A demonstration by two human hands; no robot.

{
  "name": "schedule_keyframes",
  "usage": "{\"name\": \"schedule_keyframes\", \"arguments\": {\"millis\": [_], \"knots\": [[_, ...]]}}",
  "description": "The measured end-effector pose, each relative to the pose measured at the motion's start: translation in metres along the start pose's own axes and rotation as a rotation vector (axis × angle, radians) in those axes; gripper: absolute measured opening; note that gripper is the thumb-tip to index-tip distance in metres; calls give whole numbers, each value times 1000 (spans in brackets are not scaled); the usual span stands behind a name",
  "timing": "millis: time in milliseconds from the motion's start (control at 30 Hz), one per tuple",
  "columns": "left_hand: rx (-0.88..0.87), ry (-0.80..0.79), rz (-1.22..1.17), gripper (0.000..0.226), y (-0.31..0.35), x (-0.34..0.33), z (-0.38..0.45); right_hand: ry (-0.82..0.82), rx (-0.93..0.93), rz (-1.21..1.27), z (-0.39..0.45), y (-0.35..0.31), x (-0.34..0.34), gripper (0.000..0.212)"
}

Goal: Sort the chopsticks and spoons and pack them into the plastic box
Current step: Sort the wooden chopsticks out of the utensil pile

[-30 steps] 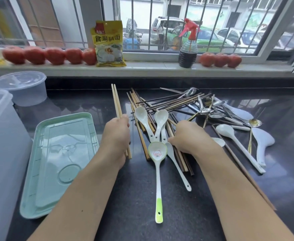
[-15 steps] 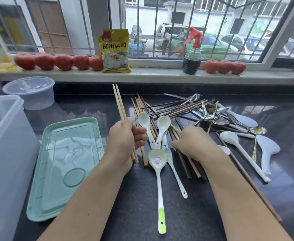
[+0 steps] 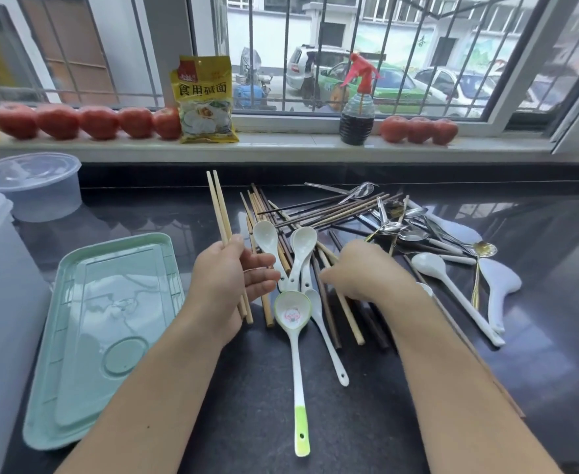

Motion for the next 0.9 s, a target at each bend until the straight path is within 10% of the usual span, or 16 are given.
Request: {"name": "schedule_keyframes", "arguments": {"millis": [167,400,900], "knots": [[72,-124,-58,26,0,-11,-8,-167,-11,542,-15,28,32,20],[83,-384,3,29,-4,-41,-30,189,260,965,-28,-50,22,17],[68,-233,-150,17,5,-6,0,457,30,200,32,44,33,21]]}}
Point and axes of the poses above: each hand's wrist, its own z-axis towards the middle knuckle, its own x-axis out of the back of the hand, y = z × x, the point moved 8 cm from there along z, towards the middle knuckle, and after that the axes turned 6 degrees about y, right-handed, at the moved point
